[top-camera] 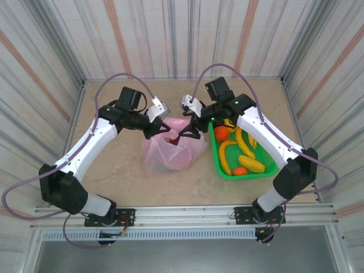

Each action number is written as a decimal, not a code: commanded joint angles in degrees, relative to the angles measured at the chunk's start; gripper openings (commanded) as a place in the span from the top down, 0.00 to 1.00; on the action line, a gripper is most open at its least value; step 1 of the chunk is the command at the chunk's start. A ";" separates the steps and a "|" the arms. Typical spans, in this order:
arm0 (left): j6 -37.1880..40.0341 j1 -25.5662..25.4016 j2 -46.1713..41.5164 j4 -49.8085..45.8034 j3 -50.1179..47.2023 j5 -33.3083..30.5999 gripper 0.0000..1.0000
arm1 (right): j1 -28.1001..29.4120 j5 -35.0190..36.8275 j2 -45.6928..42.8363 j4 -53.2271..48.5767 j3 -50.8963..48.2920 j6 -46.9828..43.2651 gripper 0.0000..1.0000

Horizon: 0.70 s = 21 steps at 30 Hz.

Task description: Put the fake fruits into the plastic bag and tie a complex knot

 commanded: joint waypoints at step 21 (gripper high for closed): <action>2.28 -0.65 -1.74 -0.11 0.27 -3.83 1.00 | 2.74 -1.34 3.40 7.54 0.13 6.33 0.72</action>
